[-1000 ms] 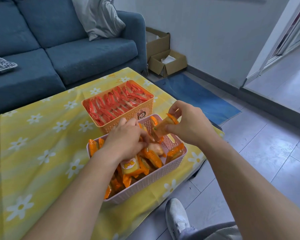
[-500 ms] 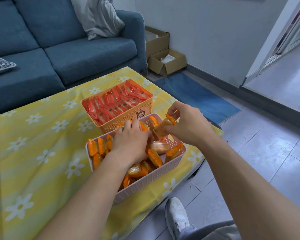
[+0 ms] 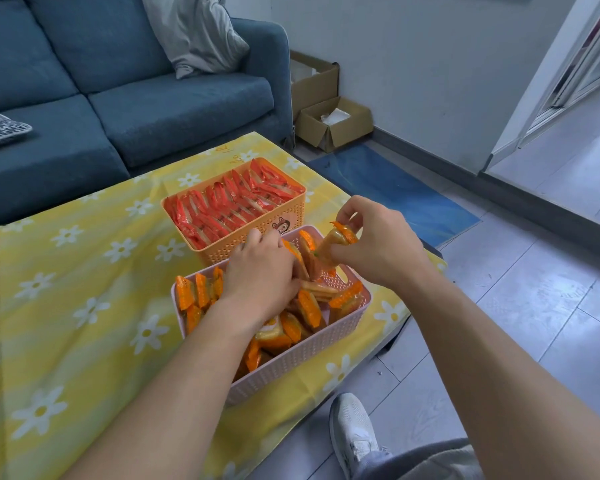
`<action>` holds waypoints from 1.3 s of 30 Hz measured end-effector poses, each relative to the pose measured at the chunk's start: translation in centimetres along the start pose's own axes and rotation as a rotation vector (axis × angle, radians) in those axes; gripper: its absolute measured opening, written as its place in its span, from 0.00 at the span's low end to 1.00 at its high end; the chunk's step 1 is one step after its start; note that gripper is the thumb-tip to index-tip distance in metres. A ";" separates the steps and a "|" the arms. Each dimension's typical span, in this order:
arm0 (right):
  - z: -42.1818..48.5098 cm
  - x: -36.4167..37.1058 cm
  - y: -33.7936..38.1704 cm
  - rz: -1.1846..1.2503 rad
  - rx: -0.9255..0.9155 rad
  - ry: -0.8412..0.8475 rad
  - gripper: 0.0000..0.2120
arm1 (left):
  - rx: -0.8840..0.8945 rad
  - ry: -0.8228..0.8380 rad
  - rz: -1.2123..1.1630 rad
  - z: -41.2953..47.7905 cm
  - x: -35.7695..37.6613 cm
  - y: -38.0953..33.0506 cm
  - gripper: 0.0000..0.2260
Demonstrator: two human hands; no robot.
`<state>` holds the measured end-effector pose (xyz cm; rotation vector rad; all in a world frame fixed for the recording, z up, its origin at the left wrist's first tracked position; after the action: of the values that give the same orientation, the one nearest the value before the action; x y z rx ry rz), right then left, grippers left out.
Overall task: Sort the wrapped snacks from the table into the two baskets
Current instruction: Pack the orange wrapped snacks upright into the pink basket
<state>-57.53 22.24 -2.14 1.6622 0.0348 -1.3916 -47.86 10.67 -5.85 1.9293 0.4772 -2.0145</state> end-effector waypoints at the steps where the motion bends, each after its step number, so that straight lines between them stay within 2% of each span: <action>1: 0.0 -0.1 0.0 0.004 0.003 0.000 0.18 | -0.033 0.015 -0.051 0.1 -0.3 0.4 0.09; 6: 0.0 -0.2 -0.1 0.030 0.012 -0.001 0.17 | -0.212 0.105 -0.391 0.7 -0.9 3.0 0.15; 9: 0.0 0.1 -0.2 0.020 0.014 0.015 0.17 | -0.279 0.085 -0.480 0.5 -0.9 3.8 0.19; 14: -0.1 1.1 -0.2 -0.045 0.016 0.037 0.17 | -0.431 0.074 -0.574 0.0 -0.5 5.0 0.17; 17: -0.1 2.3 0.1 -0.117 0.015 0.080 0.16 | -0.414 0.110 -0.598 0.0 0.0 4.4 0.15; 21: -0.1 3.8 0.3 -0.137 0.017 0.147 0.17 | -0.371 0.084 -0.676 0.1 -0.6 4.2 0.05; 24: 0.1 3.7 0.0 -0.141 0.027 0.164 0.15 | -0.312 -0.020 -0.592 0.1 -2.8 4.9 0.04; 26: 0.0 3.7 0.0 -0.135 0.030 0.175 0.15 | -0.287 0.010 -0.509 -0.2 -3.2 5.3 0.03; 28: 0.0 3.9 0.1 -0.136 0.027 0.189 0.15 | -0.270 0.088 -0.457 -0.8 -2.6 5.8 0.06; 30: 0.1 4.0 0.4 -0.185 0.028 0.172 0.14 | -0.255 0.158 -0.418 -1.6 -1.9 6.4 0.15; 33: 0.1 4.3 1.4 -0.325 -0.005 0.072 0.08 | -0.218 0.302 -0.435 -2.8 -0.6 6.8 0.24; 35: 0.0 5.4 1.8 -0.378 -0.016 0.076 0.05 | -0.187 0.366 -0.441 -3.4 -0.1 6.7 0.24; 39: 0.1 6.9 1.5 -0.346 0.007 0.199 0.11 | -0.139 0.314 -0.403 -3.5 -0.7 6.7 0.19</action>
<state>-54.27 17.81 -6.64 1.8571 0.4510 -1.4702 -41.77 6.21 -5.40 2.2047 1.1321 -1.8300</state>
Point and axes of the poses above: each hand's wrist, its own z-axis towards the middle knuckle, its own x-axis out of the palm, y = z × x, the point moved 10 cm from there along z, towards the middle knuckle, and after that the axes turned 3 degrees about -x, right-handed, at the moved point
